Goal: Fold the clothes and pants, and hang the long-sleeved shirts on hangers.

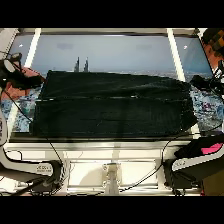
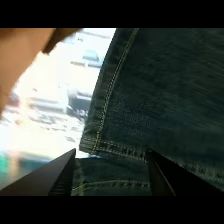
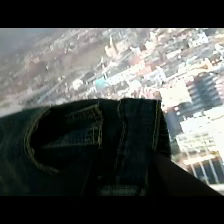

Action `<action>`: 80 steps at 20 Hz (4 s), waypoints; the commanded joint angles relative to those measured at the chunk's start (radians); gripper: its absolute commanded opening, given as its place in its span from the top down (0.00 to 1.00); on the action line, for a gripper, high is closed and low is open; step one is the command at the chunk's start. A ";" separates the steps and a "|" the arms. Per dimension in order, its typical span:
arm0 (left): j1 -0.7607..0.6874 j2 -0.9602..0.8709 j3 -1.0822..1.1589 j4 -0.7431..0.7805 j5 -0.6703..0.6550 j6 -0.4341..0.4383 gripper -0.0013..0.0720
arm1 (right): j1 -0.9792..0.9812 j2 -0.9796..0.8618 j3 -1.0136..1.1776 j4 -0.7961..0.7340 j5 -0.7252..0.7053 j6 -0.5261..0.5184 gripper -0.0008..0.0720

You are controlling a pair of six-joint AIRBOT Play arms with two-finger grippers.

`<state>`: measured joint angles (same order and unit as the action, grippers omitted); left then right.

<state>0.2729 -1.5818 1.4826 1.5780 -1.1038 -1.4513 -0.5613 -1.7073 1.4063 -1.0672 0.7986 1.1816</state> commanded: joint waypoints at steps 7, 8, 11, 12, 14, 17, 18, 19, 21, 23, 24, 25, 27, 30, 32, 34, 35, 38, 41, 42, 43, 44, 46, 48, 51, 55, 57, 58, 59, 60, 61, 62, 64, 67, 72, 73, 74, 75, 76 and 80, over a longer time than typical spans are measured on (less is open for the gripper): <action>0.137 0.372 -0.054 -0.024 -0.015 0.226 0.94 | -0.171 0.181 0.023 -0.285 0.622 -0.129 0.51; 0.178 0.408 -0.108 -0.086 -0.021 0.244 0.94 | -0.205 0.181 0.013 -0.287 0.700 -0.128 0.51; 0.291 0.502 -0.312 -0.307 -0.023 0.408 0.94 | -0.291 0.182 -0.030 -0.238 0.818 -0.104 0.31; 0.324 0.520 -0.373 -0.347 -0.023 0.431 0.94 | -0.310 0.182 -0.055 -0.206 0.818 -0.094 0.26; 0.366 0.531 -0.462 -0.360 -0.023 0.435 0.94 | -0.317 0.180 -0.114 -0.197 0.817 -0.099 0.26; 0.385 0.531 -0.524 -0.360 -0.021 0.459 0.94 | -0.317 0.177 -0.200 -0.202 0.778 -0.129 0.26; 0.385 0.531 -0.526 -0.360 -0.016 0.462 0.94 | -0.319 0.177 -0.217 -0.202 0.747 -0.129 0.26; 0.385 0.531 -0.526 -0.360 -0.008 0.462 0.94 | -0.320 0.177 -0.224 -0.203 0.718 -0.129 0.26; 0.385 0.531 -0.526 -0.360 0.002 0.462 0.94 | -0.320 0.164 -0.224 -0.193 0.692 -0.124 0.26; 0.385 0.531 -0.526 -0.360 0.004 0.462 0.94 | -0.318 0.135 -0.224 -0.178 0.685 -0.110 0.26; 0.385 0.531 -0.526 -0.360 0.004 0.462 0.94 | -0.317 0.119 -0.224 -0.169 0.683 -0.099 0.26; 0.385 0.531 -0.526 -0.360 0.004 0.462 0.94 | -0.317 0.100 -0.224 -0.146 0.684 -0.097 0.27; 0.385 0.530 -0.526 -0.360 0.004 0.462 0.94 | -0.317 0.066 -0.224 -0.124 0.682 -0.072 0.27; 0.386 0.517 -0.528 -0.348 0.003 0.423 0.94 | -0.317 0.022 -0.225 -0.120 0.681 -0.064 0.27; 0.393 0.504 -0.529 -0.349 -0.002 0.394 0.94 | -0.317 0.011 -0.224 -0.115 0.666 -0.077 0.44; 0.406 0.489 -0.529 -0.349 -0.012 0.389 0.94 | -0.317 0.012 -0.224 -0.115 0.662 -0.096 0.76; 0.421 0.480 -0.529 -0.349 -0.026 0.383 0.94 | -0.317 0.012 -0.224 -0.115 0.666 -0.102 0.91; 0.501 0.445 -0.529 -0.348 -0.115 0.383 0.94 | -0.317 0.012 -0.224 -0.116 0.668 -0.104 0.94; 0.610 0.373 -0.529 -0.348 -0.248 0.430 0.94 | -0.317 0.012 -0.224 -0.115 0.669 -0.103 0.94; 0.638 0.345 -0.529 -0.349 -0.277 0.463 0.80 | -0.317 0.012 -0.224 -0.115 0.673 -0.103 0.94; 0.659 0.313 -0.529 -0.349 -0.296 0.491 0.52 | -0.317 0.012 -0.224 -0.115 0.678 -0.103 0.94; 0.670 0.282 -0.529 -0.349 -0.313 0.525 0.40 | -0.317 0.012 -0.224 -0.115 0.683 -0.103 0.94; 0.672 0.227 -0.529 -0.349 -0.324 0.622 0.40 | -0.317 0.012 -0.224 -0.115 0.690 -0.102 0.94; 0.671 0.172 -0.529 -0.349 -0.330 0.677 0.40 | -0.317 0.012 -0.224 -0.115 0.704 -0.103 0.94; 0.671 0.101 -0.529 -0.351 -0.327 0.702 0.39 | -0.317 0.012 -0.224 -0.114 0.706 -0.102 0.94; 0.668 0.039 -0.529 -0.353 -0.277 0.712 0.39 | -0.317 0.012 -0.224 -0.106 0.717 -0.098 0.94; 0.668 0.018 -0.529 -0.356 -0.259 0.712 0.39 | -0.317 0.012 -0.224 -0.106 0.725 -0.098 0.94; 0.668 0.009 -0.529 -0.360 -0.253 0.712 0.39 | -0.317 0.012 -0.224 -0.106 0.729 -0.098 0.94; 0.668 0.000 -0.529 -0.368 -0.244 0.712 0.40 | -0.317 0.012 -0.224 -0.105 0.729 -0.095 0.94; 0.668 -0.008 -0.529 -0.387 -0.243 0.712 0.40 | -0.317 0.012 -0.224 -0.104 0.729 -0.093 0.94; 0.666 -0.015 -0.529 -0.409 -0.247 0.712 0.43 | -0.317 0.012 -0.224 -0.098 0.733 -0.092 0.94; 0.662 -0.019 -0.529 -0.412 -0.252 0.711 0.51 | -0.317 0.012 -0.224 -0.086 0.741 -0.092 0.94; 0.647 -0.019 -0.528 -0.412 -0.274 0.712 0.70 | -0.317 0.013 -0.224 -0.067 0.772 -0.092 0.94; 0.626 -0.019 -0.524 -0.413 -0.347 0.712 0.94 | -0.317 0.027 -0.219 -0.045 0.840 -0.096 0.94; 0.620 -0.019 -0.385 -0.558 -0.578 0.712 0.94 | -0.317 0.061 -0.173 0.075 1.000 -0.129 0.94; 0.620 -0.019 -0.341 -0.617 -0.613 0.712 0.95 | -0.317 0.068 -0.159 0.119 1.014 -0.130 0.94; 0.620 -0.019 -0.301 -0.682 -0.623 0.711 0.94 | -0.317 0.073 -0.143 0.168 1.018 -0.130 0.94; 0.620 -0.019 -0.266 -0.775 -0.613 0.704 0.94 | -0.317 0.075 -0.127 0.229 1.015 -0.130 0.94; 0.620 -0.019 -0.245 -0.904 -0.595 0.693 0.94 | -0.317 0.076 -0.115 0.301 1.013 -0.139 0.94; 0.610 -0.019 -0.237 -1.402 -0.449 0.642 0.94 | -0.311 0.076 -0.107 0.594 0.872 -0.145 0.94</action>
<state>0.8898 -1.6012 1.2198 0.5423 -1.6421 -0.7639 -0.8768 -1.6341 1.2869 -0.7052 1.7611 1.0428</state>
